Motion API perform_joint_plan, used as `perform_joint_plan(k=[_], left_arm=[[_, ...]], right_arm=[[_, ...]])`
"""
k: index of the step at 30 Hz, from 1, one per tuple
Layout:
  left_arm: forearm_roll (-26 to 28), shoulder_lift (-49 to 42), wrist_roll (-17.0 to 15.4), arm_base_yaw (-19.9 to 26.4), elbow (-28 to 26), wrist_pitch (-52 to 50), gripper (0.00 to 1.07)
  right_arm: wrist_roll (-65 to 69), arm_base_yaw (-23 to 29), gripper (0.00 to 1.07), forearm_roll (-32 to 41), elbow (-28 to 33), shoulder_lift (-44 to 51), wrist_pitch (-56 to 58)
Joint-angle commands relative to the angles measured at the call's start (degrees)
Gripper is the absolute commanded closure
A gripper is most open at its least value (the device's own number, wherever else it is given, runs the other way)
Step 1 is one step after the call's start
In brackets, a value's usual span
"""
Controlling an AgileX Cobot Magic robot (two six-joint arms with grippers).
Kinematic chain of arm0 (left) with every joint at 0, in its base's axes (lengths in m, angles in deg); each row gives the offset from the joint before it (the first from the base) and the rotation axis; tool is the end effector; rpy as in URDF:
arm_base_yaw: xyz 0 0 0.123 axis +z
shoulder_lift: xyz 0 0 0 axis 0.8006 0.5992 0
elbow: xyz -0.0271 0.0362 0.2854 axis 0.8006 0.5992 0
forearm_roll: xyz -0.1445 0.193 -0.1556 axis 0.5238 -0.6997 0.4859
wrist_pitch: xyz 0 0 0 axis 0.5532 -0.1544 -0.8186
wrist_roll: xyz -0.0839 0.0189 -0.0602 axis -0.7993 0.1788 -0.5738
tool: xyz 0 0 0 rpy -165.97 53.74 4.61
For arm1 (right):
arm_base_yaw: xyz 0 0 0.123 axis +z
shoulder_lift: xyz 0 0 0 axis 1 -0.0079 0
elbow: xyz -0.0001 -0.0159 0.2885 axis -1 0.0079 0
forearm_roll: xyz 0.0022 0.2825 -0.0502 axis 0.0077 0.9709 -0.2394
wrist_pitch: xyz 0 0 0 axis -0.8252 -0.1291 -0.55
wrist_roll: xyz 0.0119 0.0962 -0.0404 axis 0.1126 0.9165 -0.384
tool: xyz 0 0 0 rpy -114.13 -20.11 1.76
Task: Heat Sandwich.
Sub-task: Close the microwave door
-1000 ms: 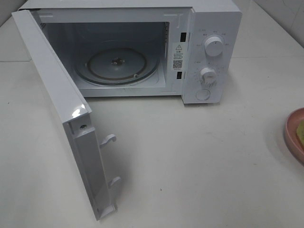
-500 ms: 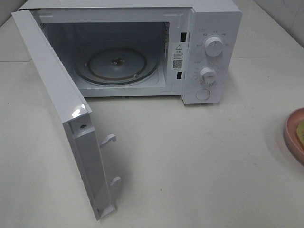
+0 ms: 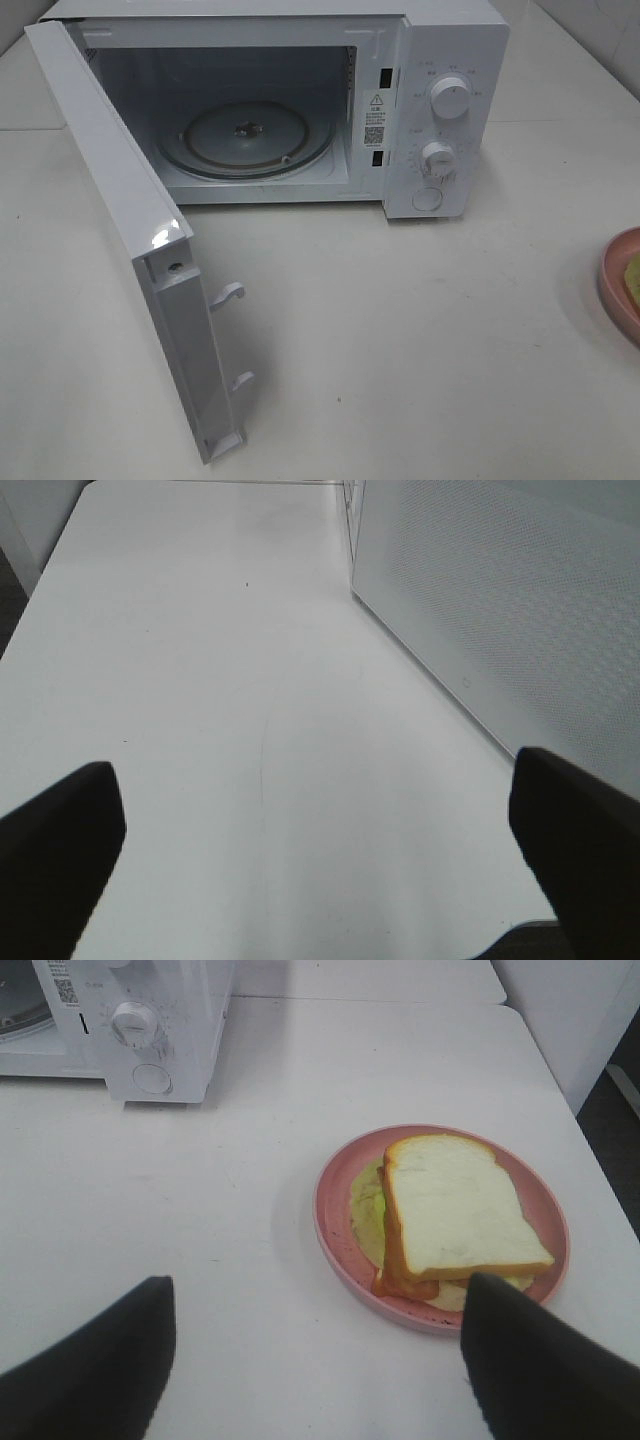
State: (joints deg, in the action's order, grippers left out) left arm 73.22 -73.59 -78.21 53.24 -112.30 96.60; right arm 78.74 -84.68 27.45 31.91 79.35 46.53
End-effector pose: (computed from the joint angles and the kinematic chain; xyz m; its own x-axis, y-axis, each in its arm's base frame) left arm 0.0307 -0.0061 0.2922 -0.4542 -0.0311 -0.8903 0.0364 0.9979 -0.0534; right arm 0.0381 -0.0077 0.2931 -0.3966 -0.0407 -0.9171 0.0074 0.9988 -0.0475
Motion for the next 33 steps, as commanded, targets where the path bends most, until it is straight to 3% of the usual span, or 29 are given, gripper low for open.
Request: perform_joint_plan(k=[1,33], left_arm=[[-0.11,-0.86,-0.52,-0.06,0.0,-0.63,0.06],[-0.11,-0.86,-0.52,-0.06,0.0,-0.63,0.06]], right_arm=[[-0.52,-0.23,0.31,0.17,0.11,1.66,-0.11],[-0.46,-0.23,0.32,0.17,0.11,1.66,-0.11]])
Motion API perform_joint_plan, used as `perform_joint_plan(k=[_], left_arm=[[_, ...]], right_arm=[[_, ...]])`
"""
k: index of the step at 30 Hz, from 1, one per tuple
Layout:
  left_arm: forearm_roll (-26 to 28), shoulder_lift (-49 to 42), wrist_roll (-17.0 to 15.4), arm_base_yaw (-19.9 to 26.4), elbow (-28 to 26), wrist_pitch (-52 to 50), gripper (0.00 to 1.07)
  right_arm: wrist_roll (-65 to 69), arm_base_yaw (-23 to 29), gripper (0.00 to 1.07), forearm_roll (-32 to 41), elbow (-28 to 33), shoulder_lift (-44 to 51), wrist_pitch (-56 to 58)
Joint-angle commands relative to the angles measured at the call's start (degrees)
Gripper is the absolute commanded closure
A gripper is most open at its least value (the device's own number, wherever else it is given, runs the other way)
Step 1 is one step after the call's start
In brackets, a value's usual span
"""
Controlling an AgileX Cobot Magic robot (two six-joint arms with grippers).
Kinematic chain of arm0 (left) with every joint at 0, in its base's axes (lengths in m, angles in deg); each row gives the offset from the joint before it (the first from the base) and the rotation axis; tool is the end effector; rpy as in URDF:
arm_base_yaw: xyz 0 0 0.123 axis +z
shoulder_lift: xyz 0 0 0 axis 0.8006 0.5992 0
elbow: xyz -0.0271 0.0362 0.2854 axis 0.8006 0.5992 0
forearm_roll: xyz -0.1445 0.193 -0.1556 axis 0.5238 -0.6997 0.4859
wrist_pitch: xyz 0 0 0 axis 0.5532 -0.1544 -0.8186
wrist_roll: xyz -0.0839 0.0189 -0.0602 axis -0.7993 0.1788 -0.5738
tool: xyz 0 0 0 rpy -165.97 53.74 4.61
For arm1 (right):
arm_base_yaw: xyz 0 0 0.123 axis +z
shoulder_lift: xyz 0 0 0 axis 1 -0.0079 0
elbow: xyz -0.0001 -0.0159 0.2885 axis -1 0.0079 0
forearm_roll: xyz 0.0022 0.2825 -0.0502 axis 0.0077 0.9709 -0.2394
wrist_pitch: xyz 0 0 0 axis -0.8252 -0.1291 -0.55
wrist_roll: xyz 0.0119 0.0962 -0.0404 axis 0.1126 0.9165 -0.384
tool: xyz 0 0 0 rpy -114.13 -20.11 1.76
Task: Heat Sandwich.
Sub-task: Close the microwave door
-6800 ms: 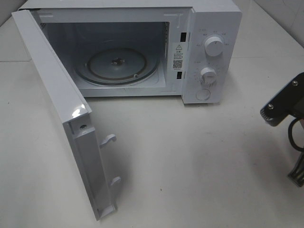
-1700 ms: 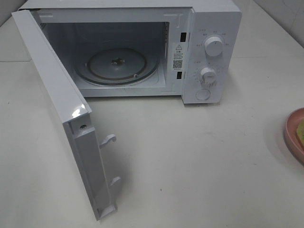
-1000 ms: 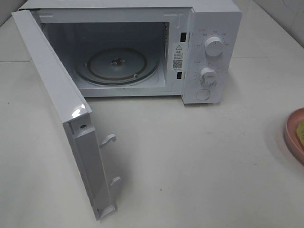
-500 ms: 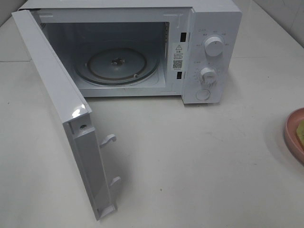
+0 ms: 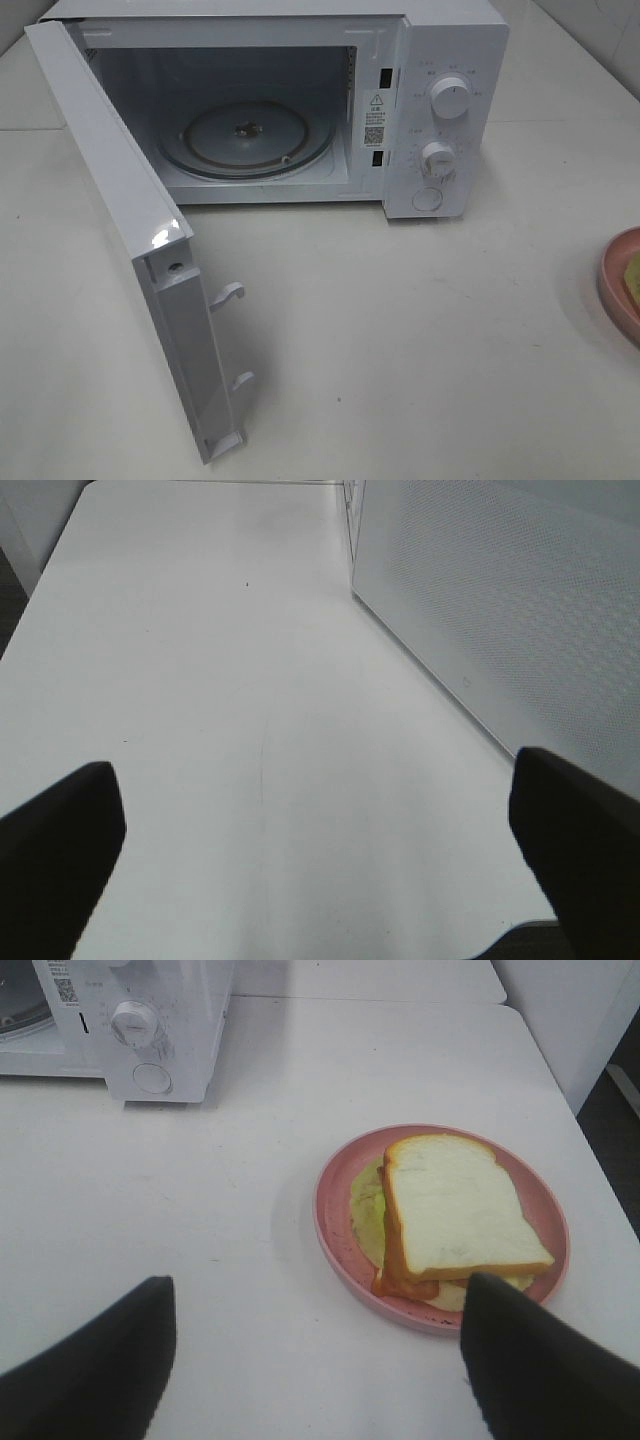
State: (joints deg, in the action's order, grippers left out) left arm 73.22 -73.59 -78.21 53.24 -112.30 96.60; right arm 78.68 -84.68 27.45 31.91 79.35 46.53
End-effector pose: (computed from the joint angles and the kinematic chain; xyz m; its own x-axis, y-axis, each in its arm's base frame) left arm 0.0307 -0.0061 0.2922 -0.4542 -0.0311 -0.8903 0.0364 0.9979 -0.0534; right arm 0.0381 -0.0077 0.2931 -0.3966 -0.0417 -0.9170 0.0070 0.9988 -0.0485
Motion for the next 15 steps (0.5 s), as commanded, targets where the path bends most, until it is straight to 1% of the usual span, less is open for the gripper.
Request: perform_joint_plan(k=[1,15], left_arm=[[-0.11,-0.86,-0.52,-0.06,0.0,-0.63,0.06],[0.23,-0.86,-0.63,-0.06,-0.17,-0.92,0.07]], right_arm=[[-0.4,-0.23,0.32,0.17,0.11,1.66,-0.11],[-0.4,-0.23,0.32,0.17,0.11,1.66,-0.11]])
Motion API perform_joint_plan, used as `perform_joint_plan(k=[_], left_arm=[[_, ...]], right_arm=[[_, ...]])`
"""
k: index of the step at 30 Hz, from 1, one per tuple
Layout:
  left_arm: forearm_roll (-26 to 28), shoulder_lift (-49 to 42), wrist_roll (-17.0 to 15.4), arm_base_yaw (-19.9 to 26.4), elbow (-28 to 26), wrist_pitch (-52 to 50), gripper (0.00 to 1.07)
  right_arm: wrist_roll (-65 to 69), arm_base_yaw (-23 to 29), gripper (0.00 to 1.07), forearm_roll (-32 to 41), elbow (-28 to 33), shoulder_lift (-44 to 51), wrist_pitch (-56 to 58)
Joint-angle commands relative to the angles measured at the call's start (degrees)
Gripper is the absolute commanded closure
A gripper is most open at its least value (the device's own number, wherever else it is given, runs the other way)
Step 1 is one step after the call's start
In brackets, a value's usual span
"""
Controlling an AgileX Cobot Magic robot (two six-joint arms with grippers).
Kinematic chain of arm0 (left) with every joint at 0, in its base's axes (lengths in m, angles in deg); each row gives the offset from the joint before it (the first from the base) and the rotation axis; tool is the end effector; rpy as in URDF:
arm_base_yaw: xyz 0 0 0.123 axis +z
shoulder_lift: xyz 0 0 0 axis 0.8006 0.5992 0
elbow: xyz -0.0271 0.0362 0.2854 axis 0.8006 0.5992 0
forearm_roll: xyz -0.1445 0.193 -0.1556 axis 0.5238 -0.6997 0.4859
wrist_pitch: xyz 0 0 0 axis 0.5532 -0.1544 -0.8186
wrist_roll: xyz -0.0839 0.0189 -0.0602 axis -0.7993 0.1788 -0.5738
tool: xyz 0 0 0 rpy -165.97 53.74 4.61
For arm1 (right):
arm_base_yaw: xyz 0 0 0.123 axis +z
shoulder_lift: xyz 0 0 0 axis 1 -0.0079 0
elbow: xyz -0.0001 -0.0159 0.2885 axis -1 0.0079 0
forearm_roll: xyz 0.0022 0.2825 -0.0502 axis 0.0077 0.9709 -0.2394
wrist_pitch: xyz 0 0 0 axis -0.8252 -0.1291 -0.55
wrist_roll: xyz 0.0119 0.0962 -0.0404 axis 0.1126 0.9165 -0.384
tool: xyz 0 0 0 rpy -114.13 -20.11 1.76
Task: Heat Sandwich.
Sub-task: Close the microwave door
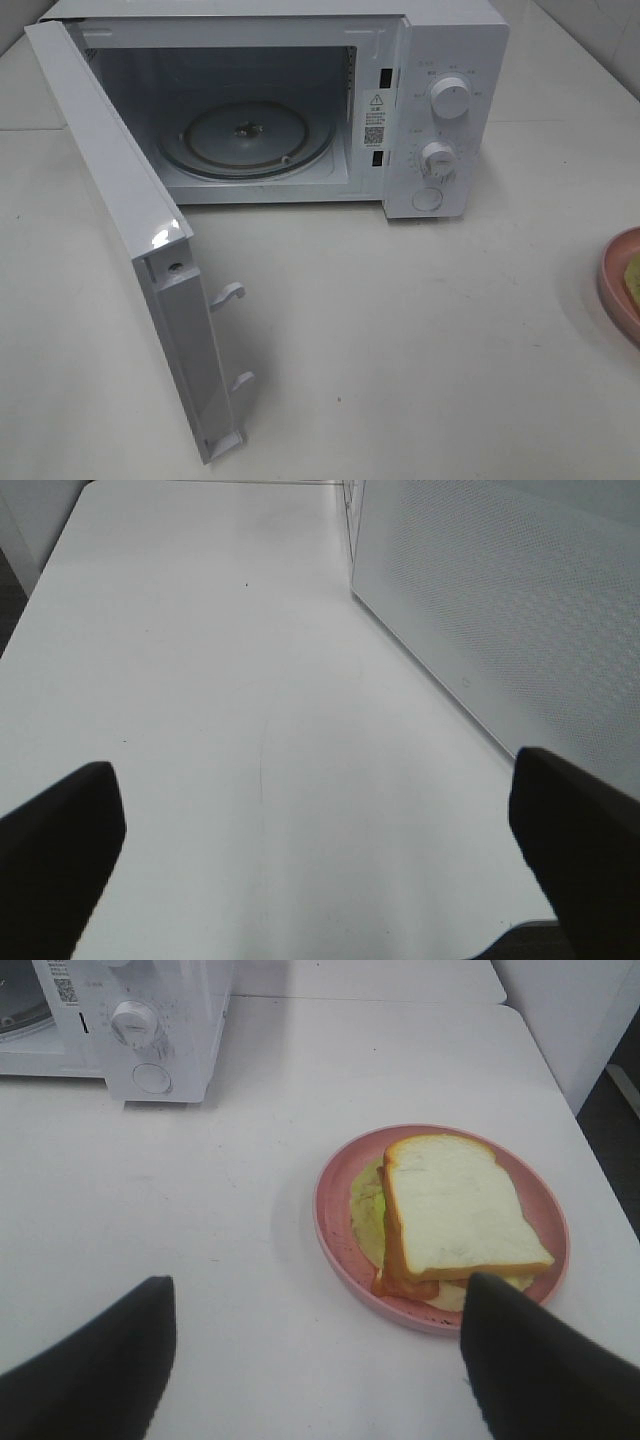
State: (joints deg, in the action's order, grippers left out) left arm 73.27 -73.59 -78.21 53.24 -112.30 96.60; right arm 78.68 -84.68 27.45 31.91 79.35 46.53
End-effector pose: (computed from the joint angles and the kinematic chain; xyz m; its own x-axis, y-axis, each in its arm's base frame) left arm 0.0307 -0.0062 0.2922 -0.4543 -0.0315 -0.8903 0.0369 0.9979 -0.0541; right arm 0.0381 -0.0077 0.2931 -0.3966 -0.0417 -0.9170 0.0070 0.9988 -0.0485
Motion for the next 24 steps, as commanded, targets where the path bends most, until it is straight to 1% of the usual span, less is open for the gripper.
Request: perform_joint_plan(k=[1,6,9,11,12,13,14,16,17,18,19,20,21,22,24], left_arm=[[0.34,-0.86,-0.86,-0.06,-0.63,-1.38,0.07],[0.17,-0.57,-0.86,-0.06,-1.6,-5.04,0.07],[0.11,1.43,-0.86,-0.06,-1.6,-6.25,0.09],[0.11,3.32,-0.86,-0.06,-1.6,-6.82,0.12],[0.11,5.9,-0.86,-0.06,-1.6,-7.85,0.16],[0.11,5.9,-0.86,-0.06,-1.6,-7.85,0.16],[0.11,7.22,-0.86,-0.06,-1.6,-8.48,0.18],[0.17,9.91,-0.86,-0.06,-1.6,-9.85,0.26],[0.17,12.43,-0.86,-0.06,-1.6,-11.12,0.34],[0.17,12.43,-0.86,-0.06,-1.6,-11.12,0.34],[0.17,13.52,-0.86,-0.06,-1.6,-11.75,0.38],[0.17,14.95,-0.86,-0.06,-1.55,-12.61,0.44],[0.11,17.53,-0.86,-0.06,-1.26,-14.78,0.54],[0.11,17.53,-0.86,-0.06,-1.26,-14.78,0.54],[0.06,20.51,-0.86,-0.06,-0.74,-16.73,0.63]], right_arm=[[-0.4,-0.23,0.32,0.17,0.11,1.66,-0.11],[-0.4,-0.23,0.32,0.17,0.11,1.66,-0.11],[-0.4,-0.23,0.32,0.17,0.11,1.66,-0.11],[-0.4,-0.23,0.32,0.17,0.11,1.66,-0.11],[-0.4,-0.23,0.32,0.17,0.11,1.66,-0.11],[-0.4,-0.23,0.32,0.17,0.11,1.66,-0.11],[-0.4,-0.23,0.32,0.17,0.11,1.66,-0.11],[-0.4,-0.23,0.32,0.17,0.11,1.66,-0.11],[-0.4,-0.23,0.32,0.17,0.11,1.66,-0.11],[-0.4,-0.23,0.32,0.17,0.11,1.66,-0.11],[-0.4,-0.23,0.32,0.17,0.11,1.66,-0.11],[-0.4,-0.23,0.32,0.17,0.11,1.66,-0.11],[-0.4,-0.23,0.32,0.17,0.11,1.66,-0.11],[-0.4,-0.23,0.32,0.17,0.11,1.66,-0.11],[-0.4,-0.23,0.32,0.17,0.11,1.66,-0.11]])
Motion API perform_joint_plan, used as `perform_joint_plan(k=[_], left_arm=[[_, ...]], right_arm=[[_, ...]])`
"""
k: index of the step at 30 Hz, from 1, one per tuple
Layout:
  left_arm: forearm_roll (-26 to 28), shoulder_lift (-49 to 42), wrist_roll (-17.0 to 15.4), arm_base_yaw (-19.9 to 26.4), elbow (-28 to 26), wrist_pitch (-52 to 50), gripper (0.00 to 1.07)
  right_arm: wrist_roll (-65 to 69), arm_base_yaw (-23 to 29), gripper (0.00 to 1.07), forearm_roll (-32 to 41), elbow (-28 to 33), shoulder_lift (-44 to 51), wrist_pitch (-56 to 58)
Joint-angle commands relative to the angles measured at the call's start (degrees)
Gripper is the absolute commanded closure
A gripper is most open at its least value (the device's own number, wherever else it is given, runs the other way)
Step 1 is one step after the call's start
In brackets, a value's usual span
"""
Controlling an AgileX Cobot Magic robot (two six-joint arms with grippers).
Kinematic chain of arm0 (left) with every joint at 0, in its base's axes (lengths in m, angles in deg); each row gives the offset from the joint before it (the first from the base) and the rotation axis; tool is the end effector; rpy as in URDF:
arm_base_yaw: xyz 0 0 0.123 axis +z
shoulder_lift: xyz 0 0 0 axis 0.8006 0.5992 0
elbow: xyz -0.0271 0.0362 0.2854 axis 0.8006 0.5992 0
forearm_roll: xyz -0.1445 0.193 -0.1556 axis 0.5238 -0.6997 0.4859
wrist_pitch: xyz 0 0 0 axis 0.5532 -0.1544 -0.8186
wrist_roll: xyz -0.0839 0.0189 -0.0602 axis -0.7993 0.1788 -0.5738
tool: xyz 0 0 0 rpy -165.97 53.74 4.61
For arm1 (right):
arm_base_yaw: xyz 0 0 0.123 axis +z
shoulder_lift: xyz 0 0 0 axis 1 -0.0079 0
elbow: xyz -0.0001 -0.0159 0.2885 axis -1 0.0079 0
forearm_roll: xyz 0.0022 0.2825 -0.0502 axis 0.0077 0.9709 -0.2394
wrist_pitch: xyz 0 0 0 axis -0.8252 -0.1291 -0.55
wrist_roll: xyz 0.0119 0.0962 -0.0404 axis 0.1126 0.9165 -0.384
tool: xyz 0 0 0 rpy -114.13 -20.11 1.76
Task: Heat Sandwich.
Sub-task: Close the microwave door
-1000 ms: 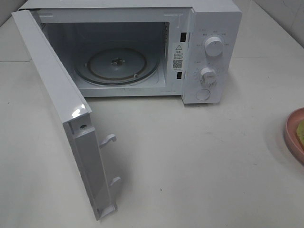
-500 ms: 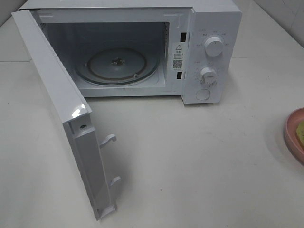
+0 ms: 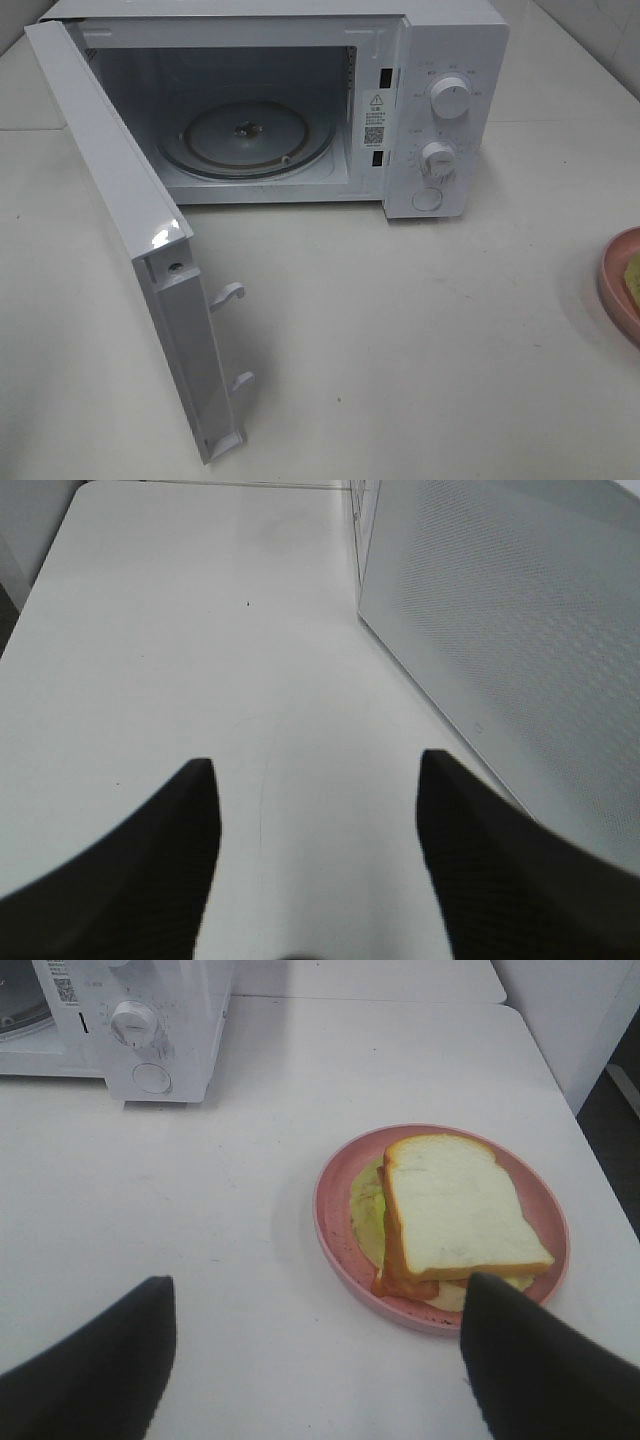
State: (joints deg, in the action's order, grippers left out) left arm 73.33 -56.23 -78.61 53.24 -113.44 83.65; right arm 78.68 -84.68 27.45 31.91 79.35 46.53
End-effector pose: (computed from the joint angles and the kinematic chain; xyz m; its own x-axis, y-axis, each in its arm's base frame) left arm 0.0933 -0.0053 0.3011 -0.5044 -0.0515 -0.8620 0.0171 0.9974 -0.0696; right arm 0.0381 -0.0077 0.2931 -0.3966 -0.0417 -0.9170 0.0070 0.9988 -0.0485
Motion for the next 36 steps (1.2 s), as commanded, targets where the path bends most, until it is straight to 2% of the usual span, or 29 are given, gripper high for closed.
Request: perform_joint_plan(k=[1,2,3,5,6,8,11,13,14,18,20,22,25,26,28,31,32,35,36], left_arm=[[0.0,5.96,-0.46,-0.06,1.09,-6.25,0.72],[0.06,7.68,-0.46,-0.06,1.43,-7.51,0.79],[0.06,7.68,-0.46,-0.06,1.43,-7.51,0.79],[0.06,10.66,-0.4,-0.06,2.01,-9.85,0.93],[0.06,13.87,-0.06,-0.06,2.58,-12.66,1.07],[0.06,15.36,-0.06,-0.06,2.98,-14.61,1.07],[0.06,20.11,-0.06,-0.06,5.9,-24.69,1.07],[0.06,21.03,-0.06,-0.06,6.7,-27.1,1.07],[0.06,23.2,-0.06,-0.06,8.59,-33.0,1.07],[0.06,25.95,-0.06,-0.06,11.75,-41.48,1.07],[-0.06,28.88,-0.06,-0.11,14.04,-50.02,1.07],[-0.17,29.97,-0.06,-0.17,14.61,-52.88,1.07],[-1.72,34.43,-0.11,-0.17,15.87,-62.51,1.07],[-1.72,34.43,-0.11,-0.17,15.87,-62.51,1.07],[-3.84,38.04,-0.46,-0.17,16.04,-68.3,1.07],[-6.19,40.34,-0.46,-0.17,16.04,-71.62,1.07],[-9.68,42.74,-0.63,-0.17,16.04,-75.17,1.07],[-12.83,44.86,-1.78,-0.17,16.04,-78.27,1.07],[-14.5,46.01,-3.09,-0.17,16.04,-79.87,1.07]], right_arm=[[-0.4,-0.23,0.32,0.17,0.11,1.66,-0.11],[-0.4,-0.23,0.32,0.17,0.11,1.66,-0.11],[-0.4,-0.23,0.32,0.17,0.11,1.66,-0.11],[-0.4,-0.23,0.32,0.17,0.11,1.66,-0.11],[-0.4,-0.23,0.32,0.17,0.11,1.66,-0.11],[-0.4,-0.23,0.32,0.17,0.11,1.66,-0.11],[-0.4,-0.23,0.32,0.17,0.11,1.66,-0.11],[-0.4,-0.23,0.32,0.17,0.11,1.66,-0.11],[-0.4,-0.23,0.32,0.17,0.11,1.66,-0.11],[-0.4,-0.23,0.32,0.17,0.11,1.66,-0.11],[-0.4,-0.23,0.32,0.17,0.11,1.66,-0.11],[-0.4,-0.23,0.32,0.17,0.11,1.66,-0.11],[-0.4,-0.23,0.32,0.17,0.11,1.66,-0.11],[-0.4,-0.23,0.32,0.17,0.11,1.66,-0.11],[-0.4,-0.23,0.32,0.17,0.11,1.66,-0.11],[-0.4,-0.23,0.32,0.17,0.11,1.66,-0.11],[-0.4,-0.23,0.32,0.17,0.11,1.66,-0.11],[-0.4,-0.23,0.32,0.17,0.11,1.66,-0.11],[-0.4,-0.23,0.32,0.17,0.11,1.66,-0.11]])
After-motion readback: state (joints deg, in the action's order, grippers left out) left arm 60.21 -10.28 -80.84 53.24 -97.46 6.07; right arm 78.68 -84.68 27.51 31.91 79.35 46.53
